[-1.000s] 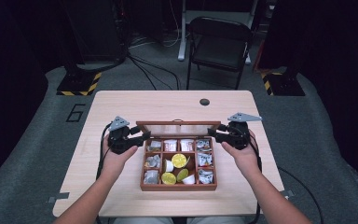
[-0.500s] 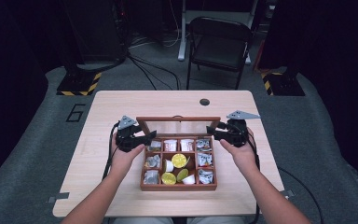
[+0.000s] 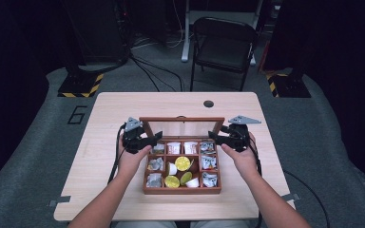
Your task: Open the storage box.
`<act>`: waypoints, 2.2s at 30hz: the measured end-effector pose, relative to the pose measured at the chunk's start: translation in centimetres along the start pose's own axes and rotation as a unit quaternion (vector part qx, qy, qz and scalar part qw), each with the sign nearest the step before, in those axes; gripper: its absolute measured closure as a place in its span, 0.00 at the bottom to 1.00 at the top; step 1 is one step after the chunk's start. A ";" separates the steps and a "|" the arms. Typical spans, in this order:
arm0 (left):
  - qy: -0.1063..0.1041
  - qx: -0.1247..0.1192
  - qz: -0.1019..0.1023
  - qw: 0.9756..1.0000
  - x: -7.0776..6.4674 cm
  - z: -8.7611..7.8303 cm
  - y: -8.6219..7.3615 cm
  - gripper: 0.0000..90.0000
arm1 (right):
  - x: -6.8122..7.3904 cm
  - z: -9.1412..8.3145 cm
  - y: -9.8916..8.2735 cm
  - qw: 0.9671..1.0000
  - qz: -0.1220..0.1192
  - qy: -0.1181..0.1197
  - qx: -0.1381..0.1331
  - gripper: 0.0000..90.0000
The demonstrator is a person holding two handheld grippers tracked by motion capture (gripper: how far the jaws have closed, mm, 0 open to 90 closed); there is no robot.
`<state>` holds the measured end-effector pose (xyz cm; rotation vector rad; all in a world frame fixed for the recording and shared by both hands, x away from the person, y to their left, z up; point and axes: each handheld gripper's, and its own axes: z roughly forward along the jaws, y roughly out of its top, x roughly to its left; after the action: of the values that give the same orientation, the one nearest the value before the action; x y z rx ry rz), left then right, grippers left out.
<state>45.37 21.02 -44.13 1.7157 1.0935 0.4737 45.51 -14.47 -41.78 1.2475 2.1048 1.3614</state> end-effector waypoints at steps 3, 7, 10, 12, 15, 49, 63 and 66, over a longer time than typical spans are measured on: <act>0.002 -0.003 0.000 1.000 -0.1 0.2 -0.1 0.33 | 0.0 0.5 -0.5 1.000 0.002 -0.005 -0.001 0.42; 0.002 -0.005 -0.006 1.000 0.1 0.5 -0.5 0.32 | 0.2 1.0 -0.8 1.000 -0.005 -0.012 0.003 0.42; 0.006 -0.007 -0.010 1.000 0.1 0.8 -0.6 0.32 | 0.2 1.3 -1.0 1.000 0.002 -0.016 0.000 0.42; 0.007 -0.009 -0.014 1.000 0.1 1.0 -0.7 0.32 | 0.2 1.6 -1.1 1.000 0.001 -0.020 -0.003 0.41; 0.008 -0.003 -0.011 1.000 0.2 1.0 -0.7 0.32 | 0.3 1.9 -1.2 1.000 0.000 -0.026 -0.004 0.40; 0.015 0.019 -0.023 0.999 1.2 2.8 -1.4 0.36 | -0.6 4.6 -1.5 0.999 0.016 -0.035 0.009 0.43; 0.009 0.022 -0.030 0.999 1.7 3.4 -1.8 0.36 | -1.0 5.7 -1.9 0.999 0.014 -0.040 0.027 0.45; 0.011 0.026 -0.032 0.999 1.8 3.5 -1.9 0.38 | -0.9 5.8 -1.9 0.999 0.006 -0.045 0.027 0.45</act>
<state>48.01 20.78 -47.65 1.7176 1.1819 0.4274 49.00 -12.27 -46.43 1.3180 2.0889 1.2375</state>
